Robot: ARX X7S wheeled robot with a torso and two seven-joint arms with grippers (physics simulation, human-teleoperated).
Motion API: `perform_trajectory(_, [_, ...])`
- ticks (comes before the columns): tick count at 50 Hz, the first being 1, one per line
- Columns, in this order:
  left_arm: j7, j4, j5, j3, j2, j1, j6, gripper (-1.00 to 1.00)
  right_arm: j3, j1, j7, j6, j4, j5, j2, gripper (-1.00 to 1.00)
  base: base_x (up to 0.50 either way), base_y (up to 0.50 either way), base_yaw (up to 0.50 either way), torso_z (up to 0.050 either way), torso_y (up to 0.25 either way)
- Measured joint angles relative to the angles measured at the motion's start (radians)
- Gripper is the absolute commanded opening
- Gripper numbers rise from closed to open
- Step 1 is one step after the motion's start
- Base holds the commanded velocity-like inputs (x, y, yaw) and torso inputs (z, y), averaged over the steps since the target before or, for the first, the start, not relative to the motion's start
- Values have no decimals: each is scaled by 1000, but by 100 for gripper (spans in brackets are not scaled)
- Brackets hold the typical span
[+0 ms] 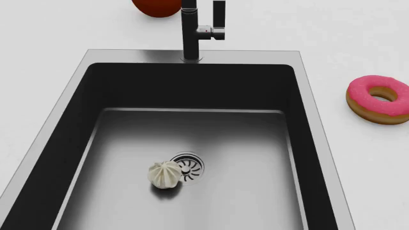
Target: Pick the can from the counter and place it in the sink
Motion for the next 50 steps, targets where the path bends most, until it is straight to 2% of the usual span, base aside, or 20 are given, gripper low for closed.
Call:
perform_trajectory(16, [-5, -11, 1, 13, -3, -1, 7, 100, -61, -4, -75, 4, 5, -90, -55, 100, 0, 0, 0, 0, 0])
perform_trajectory(32, [-8, -25, 0, 18, -3, 3, 19, 100, -31, -71, -94, 37, 10, -139, -119, 100, 0, 0, 0, 0, 0])
perform_trajectory(33, [-8, -26, -1, 18, -3, 3, 20, 100, -29, -75, -95, 39, 10, -142, -123, -100, 0, 0, 0, 0, 0])
perform_trajectory(43, [-10, -31, -2, 21, -4, 5, 23, 100, -41, -38, -118, 35, -4, -207, -125, -100, 0, 0, 0, 0, 0])
perform_trajectory(50, [-12, -27, -5, 20, -6, 8, 22, 100, -192, 124, -149, -14, 8, -254, -71, -100, 0, 0, 0, 0, 0])
